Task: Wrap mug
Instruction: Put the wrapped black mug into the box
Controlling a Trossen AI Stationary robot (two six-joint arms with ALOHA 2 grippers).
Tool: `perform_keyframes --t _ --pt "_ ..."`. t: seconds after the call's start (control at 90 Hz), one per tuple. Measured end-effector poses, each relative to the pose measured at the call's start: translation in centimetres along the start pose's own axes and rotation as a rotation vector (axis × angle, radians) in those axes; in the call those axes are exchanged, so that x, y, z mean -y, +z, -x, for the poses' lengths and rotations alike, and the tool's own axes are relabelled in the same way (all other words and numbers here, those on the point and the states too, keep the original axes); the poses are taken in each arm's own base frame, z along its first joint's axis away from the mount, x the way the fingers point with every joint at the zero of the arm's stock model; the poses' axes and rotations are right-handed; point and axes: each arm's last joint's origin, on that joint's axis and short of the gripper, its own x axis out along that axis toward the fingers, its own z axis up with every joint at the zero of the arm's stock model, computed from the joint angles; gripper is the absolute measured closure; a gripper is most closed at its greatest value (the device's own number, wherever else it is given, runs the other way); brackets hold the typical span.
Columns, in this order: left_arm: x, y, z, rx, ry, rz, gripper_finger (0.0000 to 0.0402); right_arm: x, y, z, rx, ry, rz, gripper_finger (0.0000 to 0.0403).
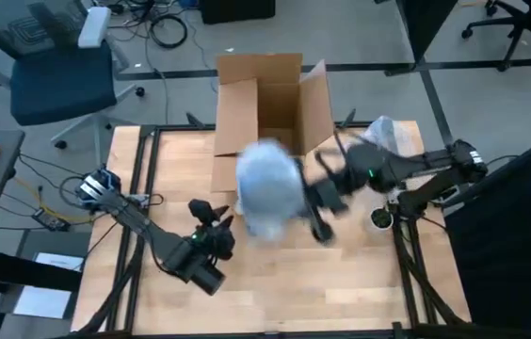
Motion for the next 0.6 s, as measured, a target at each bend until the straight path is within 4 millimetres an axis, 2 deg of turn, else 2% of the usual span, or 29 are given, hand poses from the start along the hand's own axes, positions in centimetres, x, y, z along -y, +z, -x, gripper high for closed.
perform_keyframes --t 0.178,0.278,0.344,0.5,0.556,0.6 --pt "-2.1 -1.1 -2.0 -0.114 0.086 -0.065 0.0255 7.2 -4.5 0.9 -0.318 -0.511 0.107 0.0395" --pt "-2.4 -1.5 -2.6 -0.167 0.077 -0.065 0.0255 9.7 -7.3 1.8 -0.494 -0.598 0.119 0.0395" --pt "-2.5 -2.2 -2.7 -0.241 0.017 -0.087 0.0255 10.4 -8.8 1.5 -0.524 -0.568 0.119 0.0395" --pt "-2.9 -4.5 -2.5 -0.41 -0.123 -0.032 0.0255 9.8 -13.3 -0.5 -0.707 -0.541 0.215 0.0395" --pt "-3.4 -5.8 -2.3 -0.448 -0.142 0.016 0.0255 9.7 -14.0 -0.7 -0.771 -0.597 0.247 0.0395" --pt "-3.9 -7.0 -2.2 -0.463 -0.135 0.071 0.0255 9.8 -13.8 -0.6 -0.817 -0.668 0.296 0.0395"
